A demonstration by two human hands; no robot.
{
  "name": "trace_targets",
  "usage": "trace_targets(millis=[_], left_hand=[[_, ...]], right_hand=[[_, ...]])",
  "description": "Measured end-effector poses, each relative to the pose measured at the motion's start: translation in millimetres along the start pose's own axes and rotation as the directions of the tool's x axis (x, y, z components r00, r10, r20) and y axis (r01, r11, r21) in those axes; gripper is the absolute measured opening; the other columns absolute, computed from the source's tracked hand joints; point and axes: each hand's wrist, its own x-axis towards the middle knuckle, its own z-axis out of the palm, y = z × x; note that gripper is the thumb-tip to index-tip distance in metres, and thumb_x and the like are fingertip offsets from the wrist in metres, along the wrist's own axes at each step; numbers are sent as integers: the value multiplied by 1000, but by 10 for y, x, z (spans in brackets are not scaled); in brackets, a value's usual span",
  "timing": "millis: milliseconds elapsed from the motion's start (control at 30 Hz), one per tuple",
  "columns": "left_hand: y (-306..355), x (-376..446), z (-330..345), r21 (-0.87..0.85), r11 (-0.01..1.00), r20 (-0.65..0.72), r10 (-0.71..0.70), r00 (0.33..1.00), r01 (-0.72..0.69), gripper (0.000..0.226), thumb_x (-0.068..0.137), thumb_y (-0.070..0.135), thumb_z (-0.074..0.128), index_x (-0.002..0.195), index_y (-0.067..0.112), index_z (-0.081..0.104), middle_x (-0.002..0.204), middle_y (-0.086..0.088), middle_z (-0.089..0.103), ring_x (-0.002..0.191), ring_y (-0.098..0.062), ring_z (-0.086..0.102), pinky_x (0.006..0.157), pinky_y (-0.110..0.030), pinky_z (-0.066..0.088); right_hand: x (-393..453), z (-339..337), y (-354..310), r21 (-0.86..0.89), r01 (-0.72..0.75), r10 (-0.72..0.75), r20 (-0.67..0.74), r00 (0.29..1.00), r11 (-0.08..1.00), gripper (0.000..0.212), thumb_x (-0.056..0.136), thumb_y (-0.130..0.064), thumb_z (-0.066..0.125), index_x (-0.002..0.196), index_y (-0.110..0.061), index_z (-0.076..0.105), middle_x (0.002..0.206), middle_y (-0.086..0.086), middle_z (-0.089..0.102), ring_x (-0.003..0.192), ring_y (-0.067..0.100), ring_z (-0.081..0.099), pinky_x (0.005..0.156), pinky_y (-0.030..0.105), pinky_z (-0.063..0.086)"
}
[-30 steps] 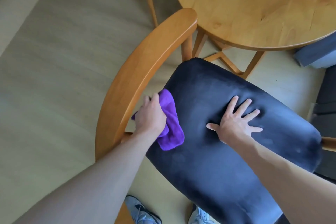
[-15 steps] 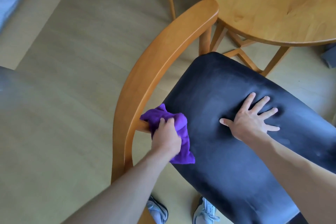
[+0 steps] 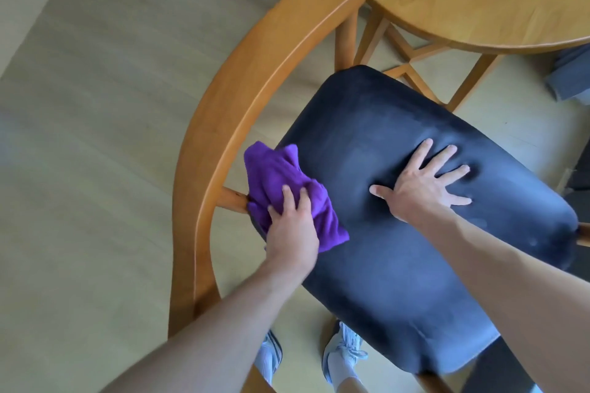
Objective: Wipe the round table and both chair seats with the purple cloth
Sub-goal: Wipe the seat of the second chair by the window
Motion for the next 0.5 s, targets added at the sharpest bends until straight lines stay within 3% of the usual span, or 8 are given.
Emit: trace_targets(millis=[167, 267, 333, 400, 433, 500], left_hand=[[123, -413, 183, 159, 986, 165, 26, 986, -52, 74, 105, 16, 49, 164, 20, 5, 172, -14, -2, 144, -47, 39, 113, -49, 40], [190, -498, 132, 153, 983, 264, 58, 963, -101, 75, 102, 13, 50, 164, 19, 9, 171, -16, 2, 135, -45, 50, 107, -50, 44], [199, -503, 54, -7, 994, 274, 108, 956, -111, 68, 100, 11, 48, 162, 22, 22, 170, -15, 16, 132, -43, 54, 108, -48, 43], [198, -504, -25, -318, 940, 176, 183, 967, -120, 53, 101, 16, 49, 152, 28, 43, 158, -8, 45, 131, -35, 56, 110, -43, 44], [218, -517, -70, -471, 875, 147, 201, 969, -110, 45, 100, 22, 53, 145, 30, 53, 147, -1, 58, 130, -28, 58, 111, -40, 44], [273, -501, -170, -758, 652, 182, 225, 957, -9, 32, 95, 40, 59, 126, 33, 68, 124, 9, 71, 122, -20, 64, 107, -43, 50]], right_hand=[[-26, 20, 28, 3, -1, 1, -9, 1000, 1000, 138, 77, -79, 65, 156, -14, -28, 164, 24, -26, 150, 59, -8, 103, 84, 24], [-28, 15, 26, 5, 4, -4, -23, 1000, 1000, 137, 77, -79, 65, 157, -15, -26, 165, 23, -25, 150, 58, -8, 104, 84, 25], [-30, 8, 34, 5, 2, -2, -31, 1000, 1000, 136, 78, -78, 65, 157, -15, -26, 165, 23, -25, 150, 58, -7, 104, 83, 25], [-36, -14, 52, 13, 13, -13, -24, 1000, 1000, 136, 78, -78, 66, 158, -16, -25, 166, 22, -23, 151, 58, -7, 105, 83, 25], [-42, -23, 68, 20, 23, -23, -16, 1000, 1000, 137, 77, -78, 68, 158, -17, -24, 166, 21, -23, 151, 57, -7, 105, 83, 25], [-48, -41, 122, 63, 33, -33, 4, 999, 997, 137, 74, -76, 72, 159, -22, -21, 168, 16, -22, 152, 53, -7, 106, 82, 24]])
